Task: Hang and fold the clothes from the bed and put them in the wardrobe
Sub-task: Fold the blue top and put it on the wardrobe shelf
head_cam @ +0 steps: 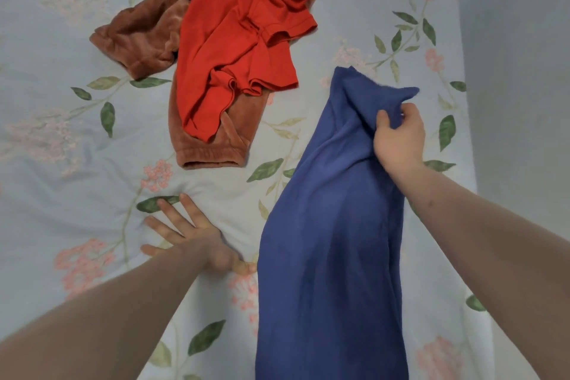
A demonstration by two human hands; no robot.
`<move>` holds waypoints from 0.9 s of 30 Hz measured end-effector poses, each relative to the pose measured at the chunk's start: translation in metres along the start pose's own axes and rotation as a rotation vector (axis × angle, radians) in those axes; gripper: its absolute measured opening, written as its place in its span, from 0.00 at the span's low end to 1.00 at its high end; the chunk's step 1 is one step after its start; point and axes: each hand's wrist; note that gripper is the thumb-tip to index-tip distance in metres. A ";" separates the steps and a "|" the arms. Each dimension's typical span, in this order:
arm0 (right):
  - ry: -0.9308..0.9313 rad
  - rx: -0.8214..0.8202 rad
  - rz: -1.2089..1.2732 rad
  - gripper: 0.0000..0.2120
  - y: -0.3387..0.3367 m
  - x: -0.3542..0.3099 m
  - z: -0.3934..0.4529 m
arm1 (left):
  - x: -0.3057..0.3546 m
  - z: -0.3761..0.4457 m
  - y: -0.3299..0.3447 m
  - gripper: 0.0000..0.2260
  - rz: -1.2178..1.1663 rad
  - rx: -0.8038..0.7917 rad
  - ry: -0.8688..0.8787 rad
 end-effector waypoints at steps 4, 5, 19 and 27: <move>-0.050 -0.045 -0.009 0.09 -0.015 -0.005 -0.037 | -0.005 0.001 0.002 0.84 -0.014 0.028 0.036; -0.043 -0.055 0.014 0.11 -0.021 -0.009 -0.046 | -0.008 0.002 0.003 0.84 -0.028 0.046 0.048; -0.111 -0.392 0.062 0.15 -0.134 -0.024 -0.212 | -0.058 -0.094 0.070 0.40 -0.487 0.503 0.877; -0.093 -0.479 0.041 0.15 -0.182 -0.037 -0.279 | -0.034 -0.160 0.081 0.30 -0.183 0.589 1.209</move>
Point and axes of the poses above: each hand's wrist, its own z-axis towards the middle knuckle, its own y-axis out of the palm, x = y × z, and after that the axes turned 5 degrees about -y, right-handed
